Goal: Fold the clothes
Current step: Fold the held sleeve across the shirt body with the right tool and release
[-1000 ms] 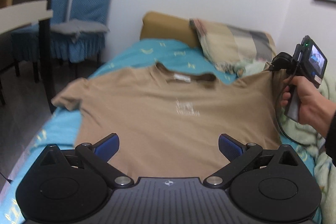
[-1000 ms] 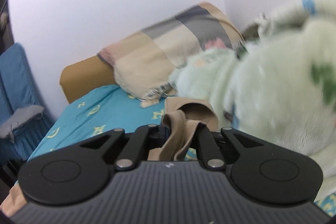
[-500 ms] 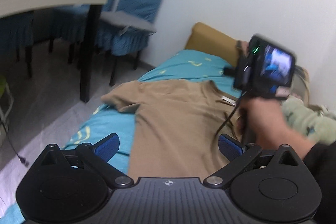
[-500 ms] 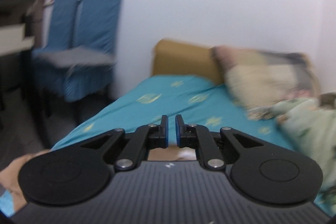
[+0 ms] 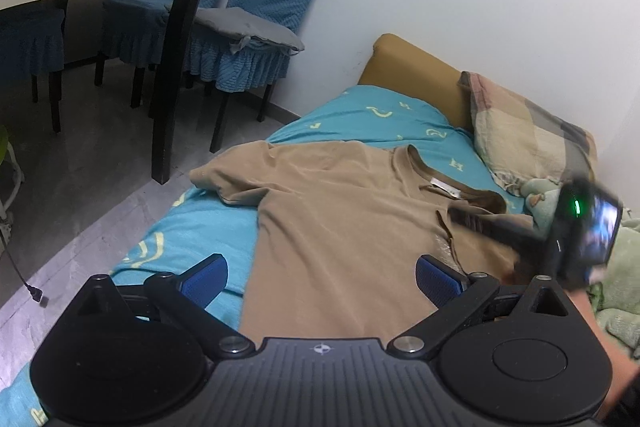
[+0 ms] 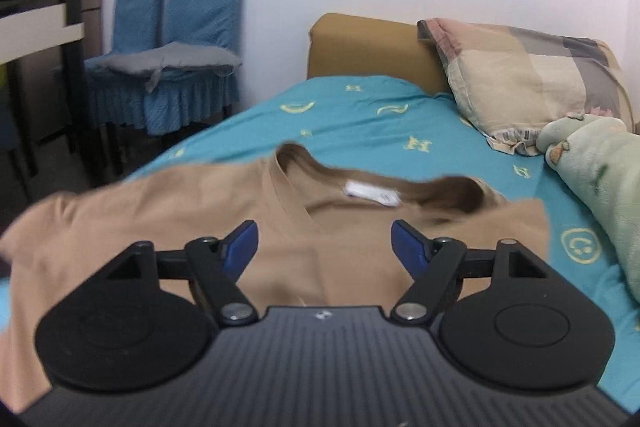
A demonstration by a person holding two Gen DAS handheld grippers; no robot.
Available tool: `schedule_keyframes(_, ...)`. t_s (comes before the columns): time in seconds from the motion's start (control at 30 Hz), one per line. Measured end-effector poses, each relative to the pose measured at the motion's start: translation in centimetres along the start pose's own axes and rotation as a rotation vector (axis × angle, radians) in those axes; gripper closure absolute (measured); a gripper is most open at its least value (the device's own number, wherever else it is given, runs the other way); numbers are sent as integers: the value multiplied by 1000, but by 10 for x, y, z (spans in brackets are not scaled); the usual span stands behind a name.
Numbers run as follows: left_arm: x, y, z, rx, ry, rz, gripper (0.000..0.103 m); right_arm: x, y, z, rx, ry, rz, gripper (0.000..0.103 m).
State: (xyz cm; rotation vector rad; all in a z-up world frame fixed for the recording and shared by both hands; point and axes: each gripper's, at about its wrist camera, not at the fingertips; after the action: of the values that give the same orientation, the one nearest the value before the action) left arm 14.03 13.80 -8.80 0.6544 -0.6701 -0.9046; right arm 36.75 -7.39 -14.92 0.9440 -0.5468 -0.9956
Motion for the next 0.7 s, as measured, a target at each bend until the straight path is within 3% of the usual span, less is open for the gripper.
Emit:
schedule_keyframes(0.13, 9, -5, 2, -4, -4, -15, 2, 22, -30, -2, -158, 32, -48, 29)
schedule_keyframes(0.23, 13, -9, -1, -26, -1, -23, 2, 28, -43, 0, -111, 16, -89, 35)
schedule_keyframes(0.27, 14, -10, -2, -30, -3, -23, 2, 32, -43, 1, -94, 1, -140, 51)
schedule_keyframes(0.3, 14, -11, -2, -34, -5, -23, 2, 35, -42, 3, -78, -16, -177, 77)
schedule_keyframes(0.37, 15, -12, -2, -34, -3, -29, 2, 39, -34, 10, -42, -19, -214, 95)
schedule_keyframes(0.5, 12, -10, 0, -36, -20, -12, 2, 45, -16, 25, 38, -23, -276, 97)
schedule_keyframes(0.57, 13, -8, 3, -32, -51, -6, 2, 32, 5, 40, 118, -22, -227, 97)
schedule_keyframes(0.7, 12, -6, 4, -3, -40, -6, 2, -1, 45, 50, 221, 14, -147, 97)
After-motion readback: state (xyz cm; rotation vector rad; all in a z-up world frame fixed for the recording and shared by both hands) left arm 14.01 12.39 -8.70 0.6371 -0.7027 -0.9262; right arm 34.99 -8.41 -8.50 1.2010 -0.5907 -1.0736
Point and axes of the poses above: each gripper's, at about its wrist camera, not at the fingertips, and z roughly against the way its jaws point, x to its right, y to its top, and after that the axes turned 9 degrees about y, right-handed
